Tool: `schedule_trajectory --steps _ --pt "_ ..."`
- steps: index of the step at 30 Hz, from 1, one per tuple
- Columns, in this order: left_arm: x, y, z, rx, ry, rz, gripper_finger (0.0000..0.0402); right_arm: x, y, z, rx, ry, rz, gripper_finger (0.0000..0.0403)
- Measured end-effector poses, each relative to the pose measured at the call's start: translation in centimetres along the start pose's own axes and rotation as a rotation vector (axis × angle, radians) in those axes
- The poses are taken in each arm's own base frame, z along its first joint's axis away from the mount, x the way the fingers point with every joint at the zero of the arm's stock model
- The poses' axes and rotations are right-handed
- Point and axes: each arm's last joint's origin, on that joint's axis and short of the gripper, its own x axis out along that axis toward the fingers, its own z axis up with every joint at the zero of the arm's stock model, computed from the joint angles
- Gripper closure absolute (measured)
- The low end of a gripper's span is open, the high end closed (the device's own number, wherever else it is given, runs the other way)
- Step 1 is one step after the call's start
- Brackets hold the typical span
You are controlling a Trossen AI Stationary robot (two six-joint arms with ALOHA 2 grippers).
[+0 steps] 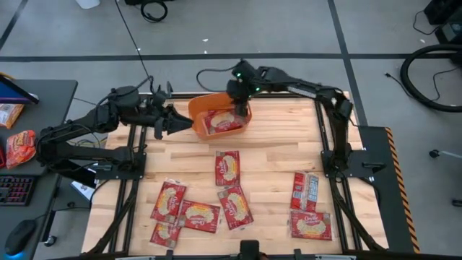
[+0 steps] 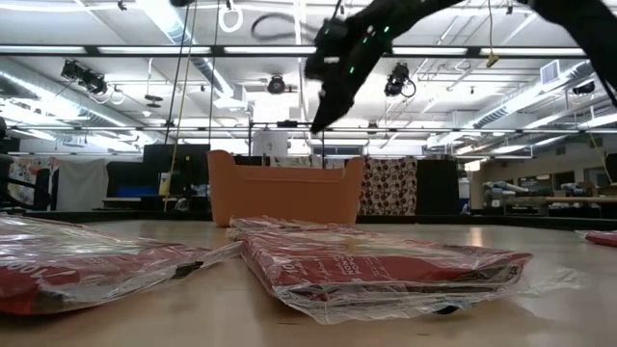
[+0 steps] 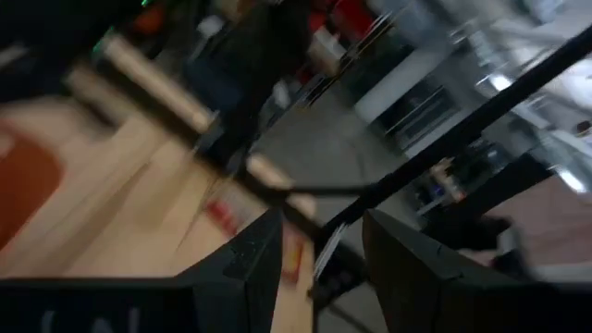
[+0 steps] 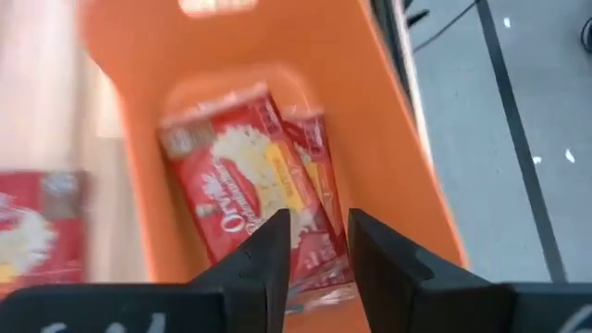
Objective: Sort popcorn bags into baskets
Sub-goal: Put the red popcorn bag into the orange bin
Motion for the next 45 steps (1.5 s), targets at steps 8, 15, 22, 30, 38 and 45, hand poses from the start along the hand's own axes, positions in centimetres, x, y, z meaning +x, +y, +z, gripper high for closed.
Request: schedule_trajectory --steps 8,15,22,30,38,45 --pt "0.5 1.5 -3.1 -0.046 0.262 0.2 0.0246 -6.0 3.2 0.8 0.015 -0.102 0.071 0.0285" --pt "3.3 1.8 -4.9 -0.015 0.349 0.297 0.0246 -5.8 8.4 -1.1 0.02 -0.123 0.196 0.0285" --pt "7.2 2.6 -7.7 -0.006 0.52 0.356 0.0246 -5.1 13.2 -4.4 0.055 -0.105 0.267 0.0285" --pt "10.1 3.0 -10.1 -0.037 0.624 0.367 0.0246 -5.3 16.7 -10.4 0.154 0.136 0.441 0.0276" --pt "10.4 3.2 -9.7 -0.076 0.612 0.332 0.0246 -6.0 19.8 -17.3 0.284 0.641 0.511 0.0248" --pt "10.9 2.7 -8.9 -0.069 0.522 0.281 0.0246 -4.8 22.0 -22.1 0.414 0.894 0.5 0.0236"
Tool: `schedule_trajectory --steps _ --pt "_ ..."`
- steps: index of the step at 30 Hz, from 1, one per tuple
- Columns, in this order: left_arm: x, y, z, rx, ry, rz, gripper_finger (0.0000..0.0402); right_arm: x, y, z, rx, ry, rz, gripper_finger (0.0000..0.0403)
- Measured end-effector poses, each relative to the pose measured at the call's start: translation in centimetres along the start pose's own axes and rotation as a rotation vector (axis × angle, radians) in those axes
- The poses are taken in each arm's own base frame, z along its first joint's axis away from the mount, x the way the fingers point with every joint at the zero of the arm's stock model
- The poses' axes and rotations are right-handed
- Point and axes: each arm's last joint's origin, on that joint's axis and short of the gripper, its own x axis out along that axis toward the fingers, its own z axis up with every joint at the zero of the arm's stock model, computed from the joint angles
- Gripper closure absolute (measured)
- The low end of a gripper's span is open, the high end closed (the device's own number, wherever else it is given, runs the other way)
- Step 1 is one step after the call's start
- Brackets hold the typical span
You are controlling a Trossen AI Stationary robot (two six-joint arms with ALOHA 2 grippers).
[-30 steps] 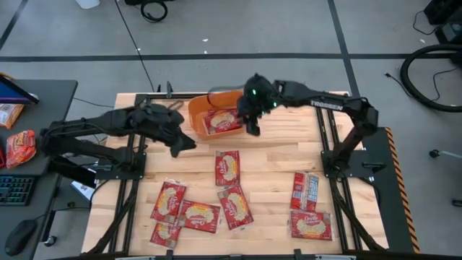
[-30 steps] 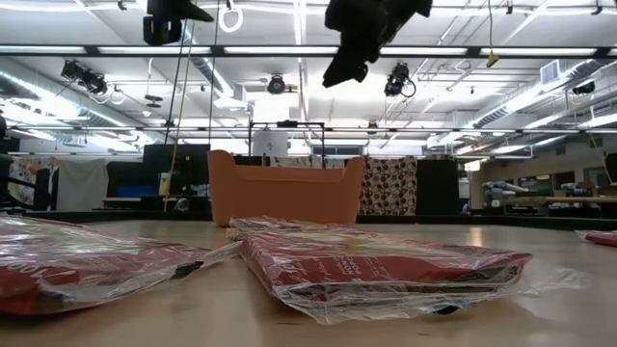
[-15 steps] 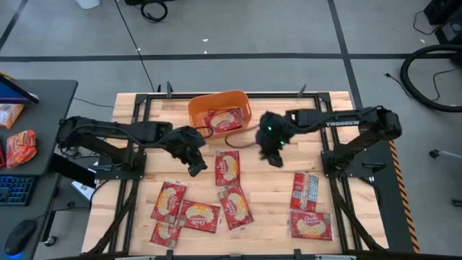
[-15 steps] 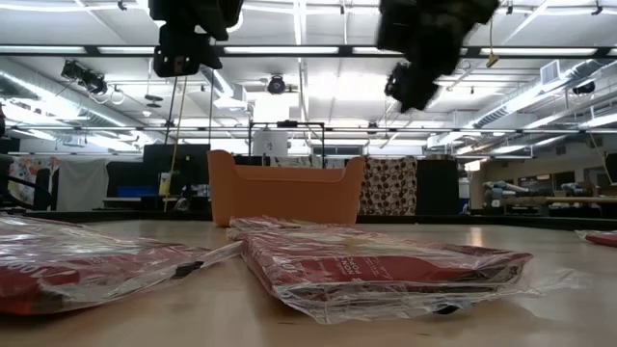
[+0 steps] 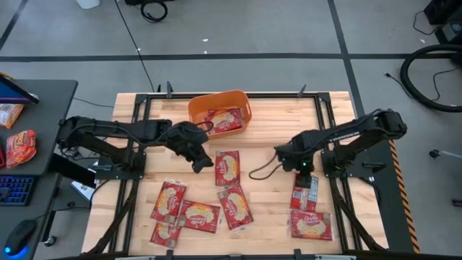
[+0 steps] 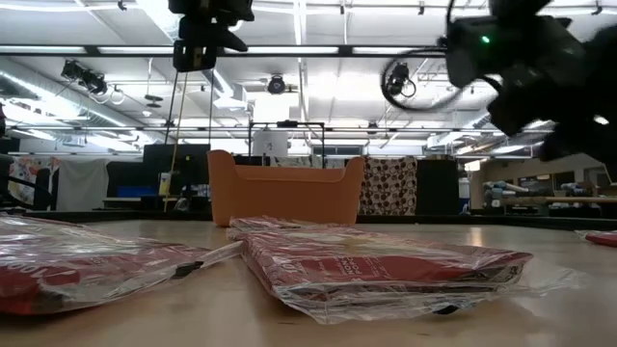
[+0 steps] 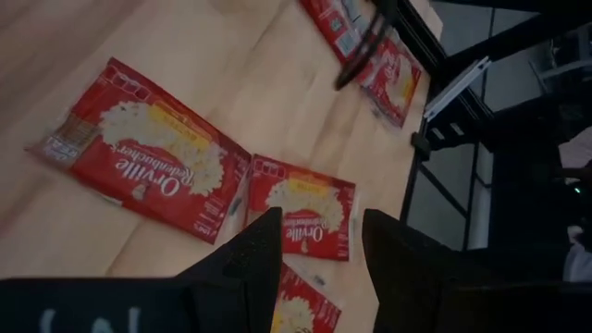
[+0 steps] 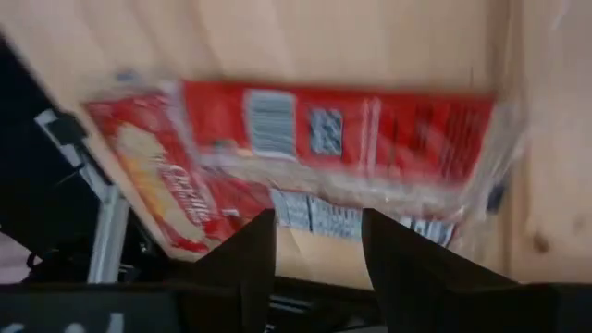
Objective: Sort popcorn bags into baskets
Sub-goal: Put the red popcorn bag into the orange bin
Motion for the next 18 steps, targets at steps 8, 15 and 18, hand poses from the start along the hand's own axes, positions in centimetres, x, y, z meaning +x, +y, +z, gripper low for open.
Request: schedule_trajectory --steps 8,15,18 --pt "0.0 -0.2 0.0 -0.019 0.017 -0.031 0.0246 3.1 -0.9 -1.3 0.103 0.048 -0.084 0.0238" --pt "0.0 -0.3 0.0 -0.043 0.025 -0.061 0.0246 3.6 -0.9 1.2 -0.008 -0.234 -0.05 0.0239" --pt "0.0 -0.4 0.1 -0.041 0.016 -0.069 0.0246 2.8 -0.7 3.0 -0.087 -0.418 -0.077 0.0239"
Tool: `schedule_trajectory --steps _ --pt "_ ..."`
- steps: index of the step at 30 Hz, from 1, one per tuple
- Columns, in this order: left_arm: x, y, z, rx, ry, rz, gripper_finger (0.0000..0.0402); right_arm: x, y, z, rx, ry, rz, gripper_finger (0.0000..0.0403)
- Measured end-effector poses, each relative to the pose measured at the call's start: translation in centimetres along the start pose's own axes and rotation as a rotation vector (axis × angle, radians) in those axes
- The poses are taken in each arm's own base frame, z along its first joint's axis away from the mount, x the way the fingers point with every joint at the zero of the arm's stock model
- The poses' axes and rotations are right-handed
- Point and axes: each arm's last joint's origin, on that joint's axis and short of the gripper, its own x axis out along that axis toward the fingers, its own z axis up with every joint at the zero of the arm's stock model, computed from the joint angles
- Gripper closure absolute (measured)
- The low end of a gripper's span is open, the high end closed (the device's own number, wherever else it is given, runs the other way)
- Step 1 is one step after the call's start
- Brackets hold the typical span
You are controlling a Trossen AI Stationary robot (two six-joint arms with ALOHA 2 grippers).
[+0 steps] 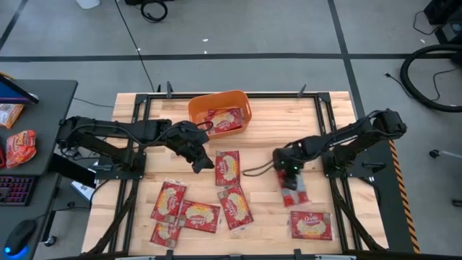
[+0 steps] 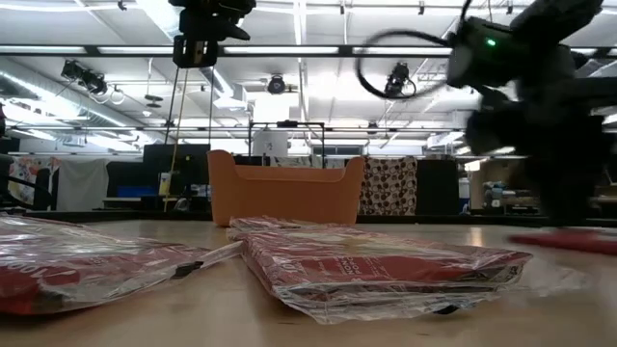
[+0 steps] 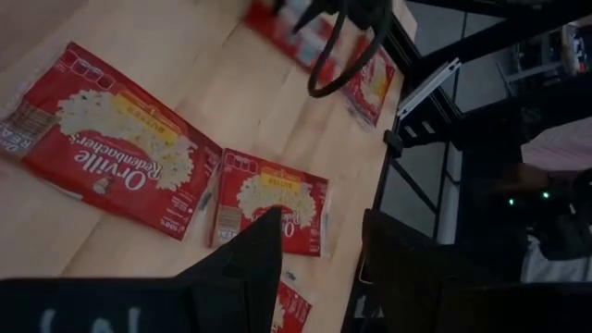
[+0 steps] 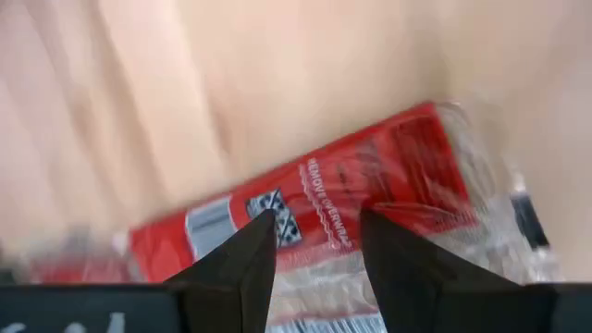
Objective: Sort popcorn bags into baskets
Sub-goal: Put the red popcorn bag into the orange bin
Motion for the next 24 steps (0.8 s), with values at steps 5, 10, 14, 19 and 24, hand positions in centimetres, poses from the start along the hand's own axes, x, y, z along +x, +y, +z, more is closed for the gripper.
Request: schedule_trajectory --steps 5,10,14,19,24 --pt "0.0 0.0 0.1 -0.001 -0.006 -0.002 0.0246 -2.1 0.7 3.6 -0.146 -0.224 -0.097 0.0239" --pt "0.0 0.0 0.1 -0.02 -0.008 -0.004 0.0246 -5.0 1.7 4.7 -0.129 -0.243 -0.165 0.0239" --pt "0.1 -0.3 0.1 -0.037 -0.017 -0.017 0.0246 -4.5 1.0 3.5 0.029 -0.19 -0.108 0.0239" --pt "0.6 -0.7 -0.3 -0.006 -0.066 0.027 0.0246 -2.7 -0.9 1.7 0.215 -0.176 -0.073 0.0237" --pt "0.9 -0.8 -0.6 0.027 -0.077 0.048 0.0246 -2.0 -2.4 1.1 0.342 -0.163 -0.026 0.0229"
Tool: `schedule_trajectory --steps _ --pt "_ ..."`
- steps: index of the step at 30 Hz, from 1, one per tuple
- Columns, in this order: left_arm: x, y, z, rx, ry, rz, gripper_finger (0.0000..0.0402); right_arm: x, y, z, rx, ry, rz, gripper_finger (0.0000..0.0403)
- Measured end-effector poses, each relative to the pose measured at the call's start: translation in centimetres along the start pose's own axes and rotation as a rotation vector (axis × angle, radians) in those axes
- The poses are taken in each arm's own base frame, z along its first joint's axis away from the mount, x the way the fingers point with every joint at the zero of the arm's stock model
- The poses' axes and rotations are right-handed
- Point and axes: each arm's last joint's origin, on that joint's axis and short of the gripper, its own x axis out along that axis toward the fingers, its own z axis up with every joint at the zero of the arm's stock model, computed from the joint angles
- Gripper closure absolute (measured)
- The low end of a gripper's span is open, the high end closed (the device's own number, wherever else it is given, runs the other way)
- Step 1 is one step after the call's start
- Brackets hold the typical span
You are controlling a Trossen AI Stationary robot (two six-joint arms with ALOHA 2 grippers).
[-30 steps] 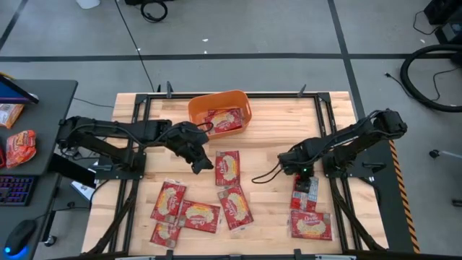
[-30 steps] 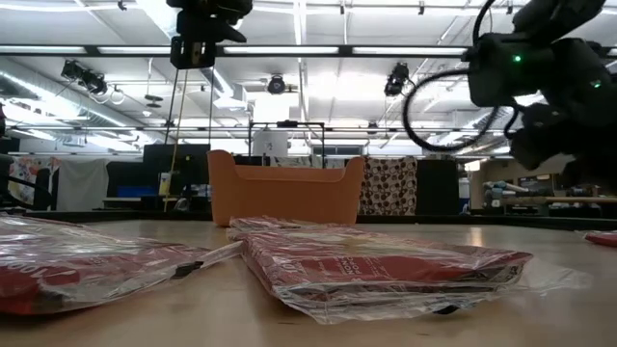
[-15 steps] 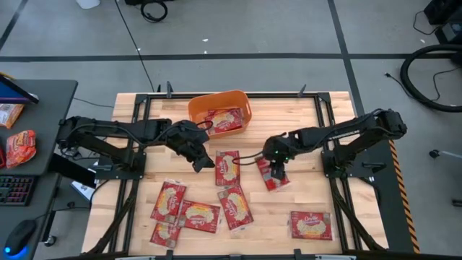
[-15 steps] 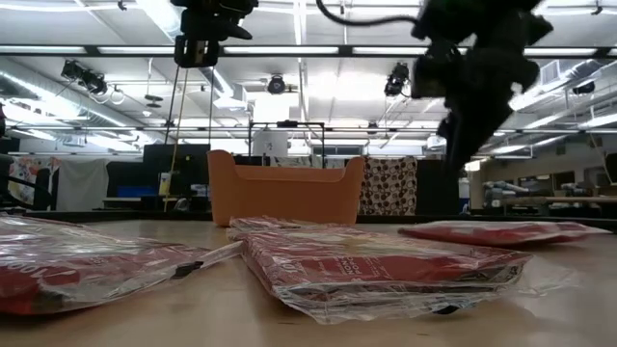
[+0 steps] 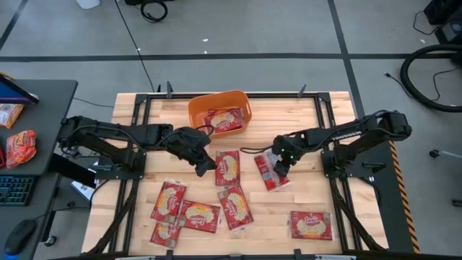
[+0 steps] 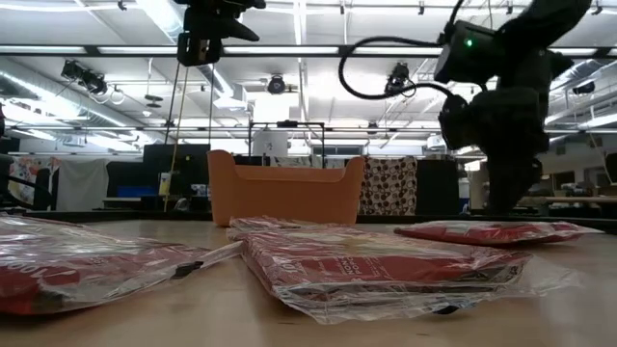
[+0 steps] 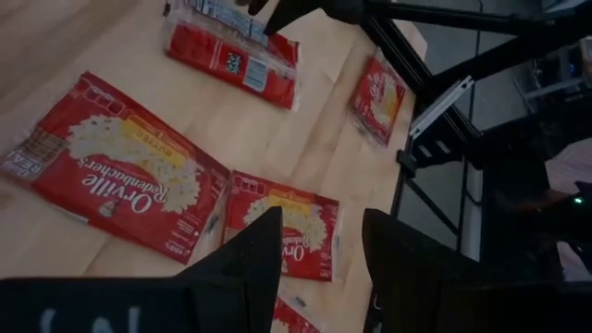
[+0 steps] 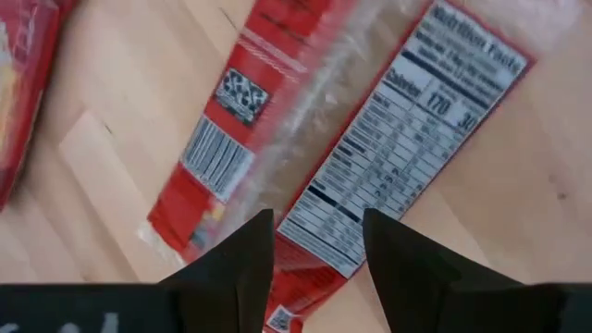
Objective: Sort popcorn bags into baskets
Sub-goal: Put the red popcorn bag into the orange bin
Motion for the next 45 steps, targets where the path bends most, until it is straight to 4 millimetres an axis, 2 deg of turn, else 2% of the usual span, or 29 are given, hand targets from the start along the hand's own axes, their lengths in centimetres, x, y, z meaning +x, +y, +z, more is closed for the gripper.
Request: schedule_trajectory --steps 11,20,31,39,45 --pt "0.0 0.0 -0.1 0.003 0.018 -0.011 0.0246 0.0 -1.2 0.2 0.146 0.05 0.039 0.0212" --pt "0.0 0.0 -0.1 0.003 0.03 -0.019 0.0246 1.0 -3.6 -0.8 0.221 0.095 0.048 0.0217" --pt "0.0 0.0 -0.1 0.002 0.03 -0.019 0.0246 1.6 -3.5 -0.8 0.246 0.051 0.128 0.0221" --pt "0.0 0.0 -0.1 0.002 0.023 -0.013 0.0246 1.6 -2.9 0.0 0.194 -0.019 0.201 0.0251" --pt "0.0 0.0 0.0 0.002 0.02 -0.011 0.0246 2.7 -2.9 0.4 0.177 -0.021 0.2 0.0279"
